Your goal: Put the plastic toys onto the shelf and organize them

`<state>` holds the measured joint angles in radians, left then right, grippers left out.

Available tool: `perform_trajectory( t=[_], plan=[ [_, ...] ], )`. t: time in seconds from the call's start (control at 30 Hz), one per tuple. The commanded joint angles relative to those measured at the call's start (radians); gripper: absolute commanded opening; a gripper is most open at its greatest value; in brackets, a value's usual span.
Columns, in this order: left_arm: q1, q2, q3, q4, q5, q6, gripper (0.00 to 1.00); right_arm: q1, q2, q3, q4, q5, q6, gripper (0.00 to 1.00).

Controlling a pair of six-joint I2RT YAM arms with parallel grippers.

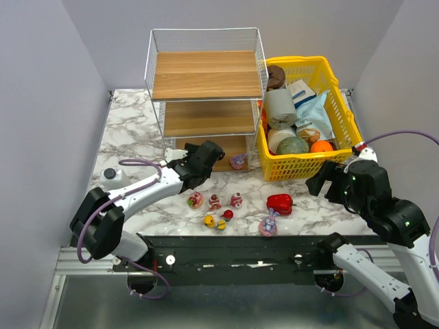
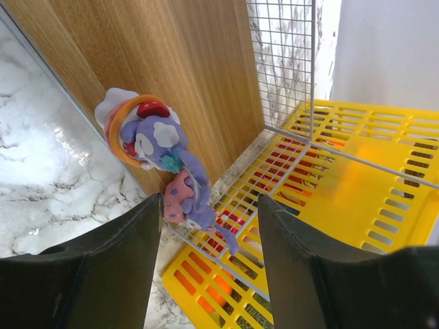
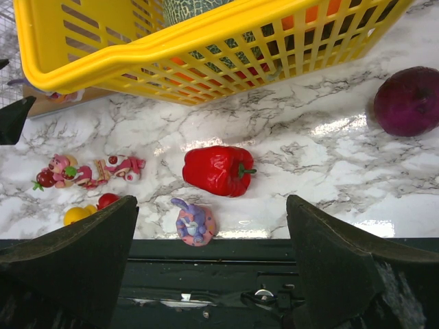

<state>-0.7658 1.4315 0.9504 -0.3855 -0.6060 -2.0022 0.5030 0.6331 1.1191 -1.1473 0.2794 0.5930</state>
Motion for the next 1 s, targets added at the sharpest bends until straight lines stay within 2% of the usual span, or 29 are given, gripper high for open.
perform_trajectory(
  t=[0.0, 0.23, 0.33, 0.37, 0.43, 0.5, 0.6, 0.73, 0.87, 0.97],
  plan=[
    [0.005, -0.046, 0.037, -0.073, -0.005, -0.689, 0.71, 0.005, -0.006, 0.016, 0.0, 0.006, -0.016, 0.96],
    [-0.012, -0.083, 0.126, -0.249, 0.07, -0.509, 0.79, 0.005, -0.013, 0.024, -0.009, 0.009, -0.025, 0.98],
    [-0.036, -0.101, 0.16, -0.294, 0.116, -0.371, 0.82, 0.005, -0.015, 0.016, -0.008, 0.0, -0.025, 0.98],
    [-0.043, -0.103, 0.172, -0.321, 0.133, -0.262, 0.84, 0.005, -0.012, 0.016, -0.009, -0.012, -0.022, 0.98],
    [-0.073, -0.099, 0.223, -0.372, 0.156, -0.17, 0.84, 0.005, -0.01, 0.013, -0.012, -0.023, -0.018, 0.98],
    [-0.142, -0.089, 0.263, -0.458, 0.155, -0.098, 0.85, 0.005, -0.015, 0.005, -0.015, -0.035, -0.015, 0.98],
    [-0.228, -0.086, 0.264, -0.515, 0.15, -0.076, 0.84, 0.005, -0.032, -0.008, -0.017, -0.045, -0.006, 0.98],
    [-0.396, -0.057, 0.24, -0.513, 0.187, -0.079, 0.84, 0.005, -0.062, -0.021, -0.012, -0.049, -0.001, 0.98],
    [-0.51, 0.03, 0.249, -0.461, 0.215, -0.09, 0.83, 0.005, -0.09, -0.036, -0.005, -0.055, -0.009, 0.98],
    [-0.555, 0.09, 0.254, -0.333, 0.241, -0.089, 0.81, 0.005, -0.108, -0.047, -0.006, -0.059, -0.016, 0.98]
  ],
)
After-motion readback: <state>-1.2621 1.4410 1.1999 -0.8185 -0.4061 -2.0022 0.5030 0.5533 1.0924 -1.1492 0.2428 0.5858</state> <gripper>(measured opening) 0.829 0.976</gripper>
